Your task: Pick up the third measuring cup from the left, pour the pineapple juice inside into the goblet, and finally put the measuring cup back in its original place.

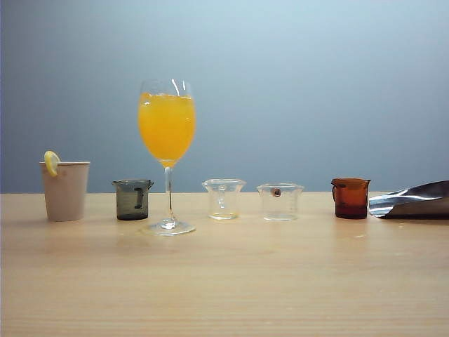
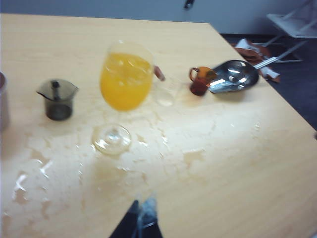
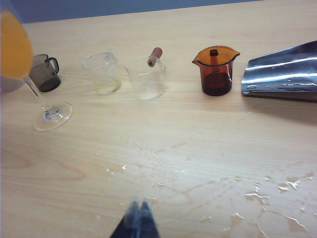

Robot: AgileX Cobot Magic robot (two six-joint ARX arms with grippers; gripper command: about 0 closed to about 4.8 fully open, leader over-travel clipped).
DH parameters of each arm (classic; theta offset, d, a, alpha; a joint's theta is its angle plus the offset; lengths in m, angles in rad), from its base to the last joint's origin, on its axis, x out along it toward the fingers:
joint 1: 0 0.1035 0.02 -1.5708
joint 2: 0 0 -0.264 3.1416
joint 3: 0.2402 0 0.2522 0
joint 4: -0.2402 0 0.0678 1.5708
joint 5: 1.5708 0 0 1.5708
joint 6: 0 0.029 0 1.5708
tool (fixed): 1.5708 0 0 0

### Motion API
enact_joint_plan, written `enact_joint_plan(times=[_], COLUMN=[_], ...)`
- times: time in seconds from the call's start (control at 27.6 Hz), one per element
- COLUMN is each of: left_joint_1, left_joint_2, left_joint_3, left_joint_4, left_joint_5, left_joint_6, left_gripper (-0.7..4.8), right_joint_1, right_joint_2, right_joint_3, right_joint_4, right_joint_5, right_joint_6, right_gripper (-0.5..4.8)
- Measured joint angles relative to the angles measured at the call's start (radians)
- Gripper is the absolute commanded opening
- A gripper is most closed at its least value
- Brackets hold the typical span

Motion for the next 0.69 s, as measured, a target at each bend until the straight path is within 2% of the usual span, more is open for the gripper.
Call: enact_joint_plan(times=[0.18, 0.33, 0.4, 0.43, 0.54, 0.62, 0.69], left_joint_1=[0.000, 0.000, 0.000, 0.000, 0.000, 0.000, 0.000], left_joint_2=[-0.109, -0.108, -0.112, -0.112, -0.112, -0.114, -0.115], left_joint_3=[-0.106, -0.124, -0.135, -0.135, -0.143, -0.195, -0.281], left_joint_4=[-0.167, -0.383, -0.396, -0.370, -0.052, 0.217, 0.397], left_joint_5=[0.053, 0.210, 0.282, 0.300, 0.299, 0.287, 0.285], left_joint_6=[-0.004, 0.008, 0.003, 0.000, 0.102, 0.184, 0.204], left_gripper=[-0.05, -0.05, -0.05, -0.05, -0.05, -0.05, -0.05], right_joint_1=[0.000, 0.001, 0.001, 0.002, 0.000, 0.000, 0.000], right_joint_2=[0.000, 0.000, 0.000, 0.000, -0.005, -0.008, -0.007], right_joint_3=[-0.127, -0.203, -0.233, -0.239, -0.257, -0.269, -0.280], right_joint_4=[0.052, 0.084, 0.117, 0.134, 0.199, 0.241, 0.266], right_joint_5=[0.000, 0.013, 0.039, 0.057, 0.079, 0.067, 0.041], right_joint_6=[-0.003, -0.003, -0.004, -0.013, -0.077, -0.088, -0.091], right_gripper=[-0.08, -0.08, -0.08, -0.08, -0.06, -0.07, -0.06])
